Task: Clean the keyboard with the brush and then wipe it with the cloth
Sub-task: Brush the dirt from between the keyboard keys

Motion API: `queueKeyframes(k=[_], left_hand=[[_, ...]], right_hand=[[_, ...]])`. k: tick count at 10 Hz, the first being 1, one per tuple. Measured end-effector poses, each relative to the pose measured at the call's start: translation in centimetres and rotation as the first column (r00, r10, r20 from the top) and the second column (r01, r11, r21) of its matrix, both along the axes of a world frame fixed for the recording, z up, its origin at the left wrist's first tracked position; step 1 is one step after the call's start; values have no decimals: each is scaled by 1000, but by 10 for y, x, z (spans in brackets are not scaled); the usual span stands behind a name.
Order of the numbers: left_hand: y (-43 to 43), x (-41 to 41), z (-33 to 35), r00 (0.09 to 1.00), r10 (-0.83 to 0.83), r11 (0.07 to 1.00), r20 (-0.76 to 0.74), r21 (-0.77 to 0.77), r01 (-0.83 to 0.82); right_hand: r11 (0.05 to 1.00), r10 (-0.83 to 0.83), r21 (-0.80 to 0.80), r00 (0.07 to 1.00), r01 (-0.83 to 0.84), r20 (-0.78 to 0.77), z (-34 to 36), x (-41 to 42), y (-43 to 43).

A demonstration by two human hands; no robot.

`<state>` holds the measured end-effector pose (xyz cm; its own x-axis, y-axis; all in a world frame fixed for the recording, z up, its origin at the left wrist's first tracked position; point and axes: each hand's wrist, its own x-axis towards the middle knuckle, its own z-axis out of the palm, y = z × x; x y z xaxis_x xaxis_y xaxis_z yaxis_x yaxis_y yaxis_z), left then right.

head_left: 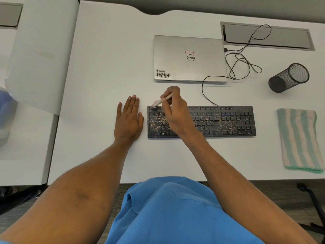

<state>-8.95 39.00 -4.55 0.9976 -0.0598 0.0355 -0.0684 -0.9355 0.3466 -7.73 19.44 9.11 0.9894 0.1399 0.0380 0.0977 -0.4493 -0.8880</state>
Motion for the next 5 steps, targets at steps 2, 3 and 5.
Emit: queueKeyframes(k=[2, 3, 5], left_hand=[[0, 1, 0, 1000, 1, 1000, -7, 1, -1], [0, 0, -1, 1000, 4, 1000, -2, 3, -4], [0, 1, -1, 1000, 4, 1000, 7, 1, -4]], right_hand=[[999, 25, -32, 999, -27, -34, -7, -2, -2], [1000, -19, -9, 1000, 19, -18, -4, 0, -6], [991, -129, 38, 991, 128, 24, 0, 5, -7]])
